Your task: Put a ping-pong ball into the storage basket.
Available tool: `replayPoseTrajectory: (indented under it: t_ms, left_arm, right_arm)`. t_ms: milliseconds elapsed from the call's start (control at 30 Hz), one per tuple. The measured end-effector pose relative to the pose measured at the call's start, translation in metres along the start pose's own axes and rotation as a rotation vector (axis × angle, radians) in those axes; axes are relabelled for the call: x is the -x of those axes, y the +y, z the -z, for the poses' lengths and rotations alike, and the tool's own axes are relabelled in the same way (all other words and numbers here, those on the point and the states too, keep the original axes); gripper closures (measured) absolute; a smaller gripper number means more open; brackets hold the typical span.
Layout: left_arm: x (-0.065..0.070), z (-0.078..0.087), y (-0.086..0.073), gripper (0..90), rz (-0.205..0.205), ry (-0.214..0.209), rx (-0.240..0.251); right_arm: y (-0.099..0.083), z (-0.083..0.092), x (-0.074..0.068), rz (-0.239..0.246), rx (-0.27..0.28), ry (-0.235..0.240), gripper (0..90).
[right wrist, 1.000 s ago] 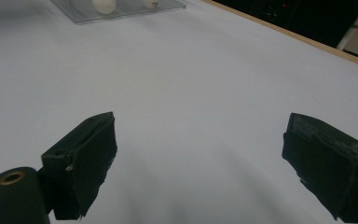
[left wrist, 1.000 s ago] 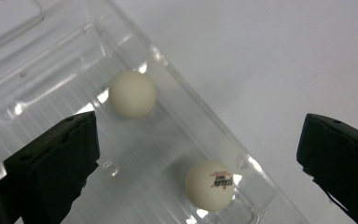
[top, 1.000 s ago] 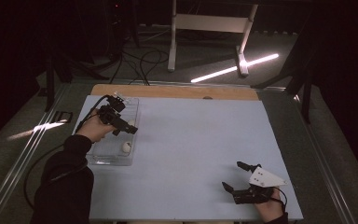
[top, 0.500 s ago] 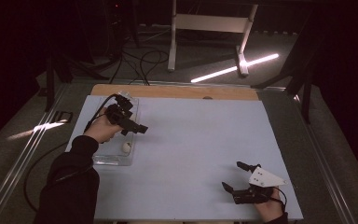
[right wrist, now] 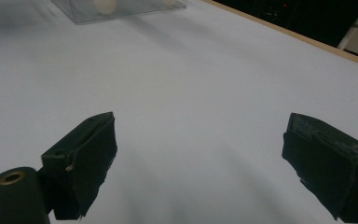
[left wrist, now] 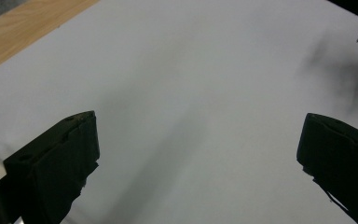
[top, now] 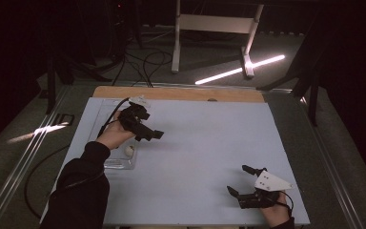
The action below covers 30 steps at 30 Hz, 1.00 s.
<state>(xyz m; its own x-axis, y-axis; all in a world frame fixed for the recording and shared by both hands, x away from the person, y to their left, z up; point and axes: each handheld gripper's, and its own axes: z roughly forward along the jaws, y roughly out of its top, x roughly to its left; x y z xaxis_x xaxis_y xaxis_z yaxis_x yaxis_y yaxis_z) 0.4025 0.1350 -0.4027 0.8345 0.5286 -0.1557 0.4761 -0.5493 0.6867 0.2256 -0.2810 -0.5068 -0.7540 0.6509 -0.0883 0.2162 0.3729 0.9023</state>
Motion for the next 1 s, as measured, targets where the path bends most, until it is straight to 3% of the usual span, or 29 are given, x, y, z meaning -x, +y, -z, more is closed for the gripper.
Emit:
replayPoseTrajectory:
  t_ms: [600, 1000]
  left_arm:
    - [0.022, -0.021, -0.004, 0.3, -0.066, -0.073, 0.019]
    - [0.036, -0.029, 0.0, 0.4, -0.122, -0.077, 0.012]
  right_arm:
    - [0.0, 0.001, 0.001, -0.007, 0.005, -0.004, 9.8]
    - [-0.001, 0.001, 0.002, -0.008, 0.007, -0.004, 9.8]
